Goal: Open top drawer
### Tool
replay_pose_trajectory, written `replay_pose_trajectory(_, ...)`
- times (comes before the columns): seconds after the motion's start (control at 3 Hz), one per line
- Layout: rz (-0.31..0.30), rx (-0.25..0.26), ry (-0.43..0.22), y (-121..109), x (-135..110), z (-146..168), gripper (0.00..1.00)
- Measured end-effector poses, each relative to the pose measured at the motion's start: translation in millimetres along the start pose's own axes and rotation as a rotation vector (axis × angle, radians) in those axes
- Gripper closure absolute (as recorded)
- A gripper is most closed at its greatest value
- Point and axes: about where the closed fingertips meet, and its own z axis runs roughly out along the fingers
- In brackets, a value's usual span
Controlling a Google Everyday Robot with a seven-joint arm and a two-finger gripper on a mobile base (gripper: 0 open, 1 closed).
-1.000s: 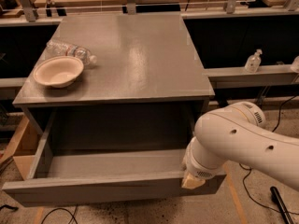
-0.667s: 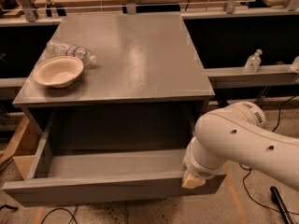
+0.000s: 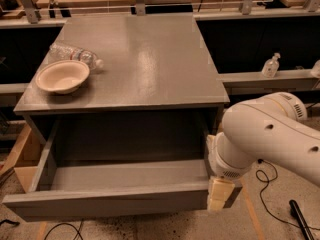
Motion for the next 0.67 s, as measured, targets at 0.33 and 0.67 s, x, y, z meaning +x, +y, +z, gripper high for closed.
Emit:
replay_pose_trajectory(0.33,0.018,0.061,0.015,-17,19,-36,0.0)
replay_pose_trajectory(0.67,0.077,0.131,0.014,-36,56,-77,0.0)
